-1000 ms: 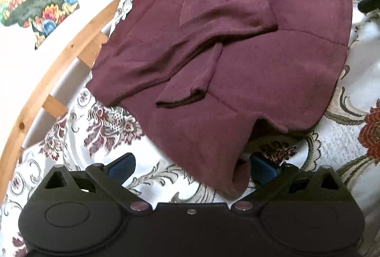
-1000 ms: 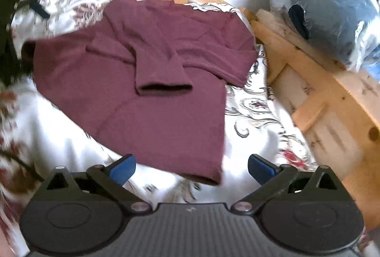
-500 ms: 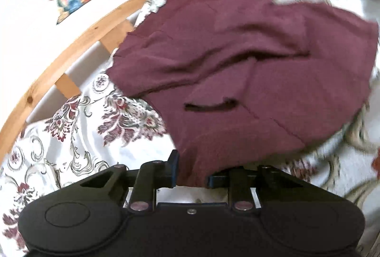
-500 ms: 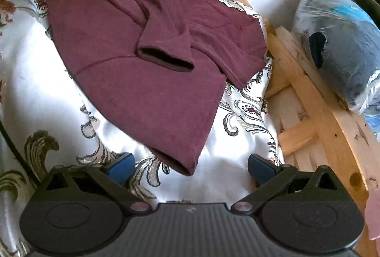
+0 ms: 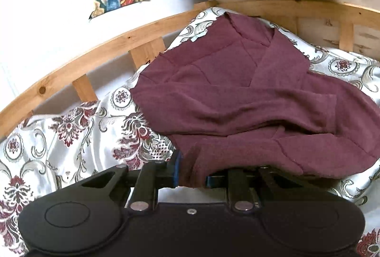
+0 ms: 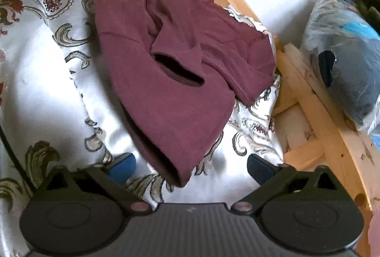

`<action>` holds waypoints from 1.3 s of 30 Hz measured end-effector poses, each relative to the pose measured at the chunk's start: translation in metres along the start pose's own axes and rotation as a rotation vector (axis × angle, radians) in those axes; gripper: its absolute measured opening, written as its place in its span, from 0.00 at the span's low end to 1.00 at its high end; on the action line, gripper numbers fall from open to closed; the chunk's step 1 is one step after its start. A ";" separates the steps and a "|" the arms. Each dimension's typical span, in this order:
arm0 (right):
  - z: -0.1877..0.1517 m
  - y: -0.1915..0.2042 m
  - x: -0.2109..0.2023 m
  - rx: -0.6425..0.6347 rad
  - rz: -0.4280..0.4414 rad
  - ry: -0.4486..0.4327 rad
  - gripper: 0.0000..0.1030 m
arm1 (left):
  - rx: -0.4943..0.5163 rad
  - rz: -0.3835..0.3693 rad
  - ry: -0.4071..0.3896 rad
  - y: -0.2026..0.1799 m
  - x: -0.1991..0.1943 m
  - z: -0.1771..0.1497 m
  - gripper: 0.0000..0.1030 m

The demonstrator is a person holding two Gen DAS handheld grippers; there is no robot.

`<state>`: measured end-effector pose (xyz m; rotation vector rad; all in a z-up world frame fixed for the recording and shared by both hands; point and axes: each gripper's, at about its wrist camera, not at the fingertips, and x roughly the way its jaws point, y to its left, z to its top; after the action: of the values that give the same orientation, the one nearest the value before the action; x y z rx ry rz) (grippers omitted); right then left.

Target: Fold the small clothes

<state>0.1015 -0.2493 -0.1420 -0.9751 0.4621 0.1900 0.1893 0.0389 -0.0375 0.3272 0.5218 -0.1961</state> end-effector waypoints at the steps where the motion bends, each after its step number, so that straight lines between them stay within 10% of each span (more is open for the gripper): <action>1: 0.001 0.000 0.000 -0.009 -0.001 -0.007 0.84 | -0.006 -0.002 0.006 0.001 0.000 -0.001 0.21; 4: 0.004 0.005 0.004 -0.052 -0.028 -0.010 0.32 | -0.007 -0.012 0.019 0.003 -0.002 -0.007 0.21; 7: 0.005 0.003 0.001 -0.029 -0.023 -0.029 0.09 | 0.012 -0.020 0.028 0.002 -0.010 -0.012 0.20; 19: 0.025 -0.038 -0.082 0.070 -0.049 -0.169 0.07 | 0.108 -0.051 0.072 -0.015 -0.100 -0.023 0.18; 31: 0.010 -0.046 -0.161 0.159 0.098 -0.113 0.07 | -0.045 -0.136 0.167 -0.008 -0.177 -0.070 0.18; 39: 0.061 -0.085 -0.120 0.133 0.091 -0.174 0.07 | -0.233 -0.139 0.097 0.014 -0.161 -0.040 0.19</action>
<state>0.0433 -0.2401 0.0060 -0.8000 0.3547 0.3192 0.0378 0.0825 0.0165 0.0734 0.6572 -0.2523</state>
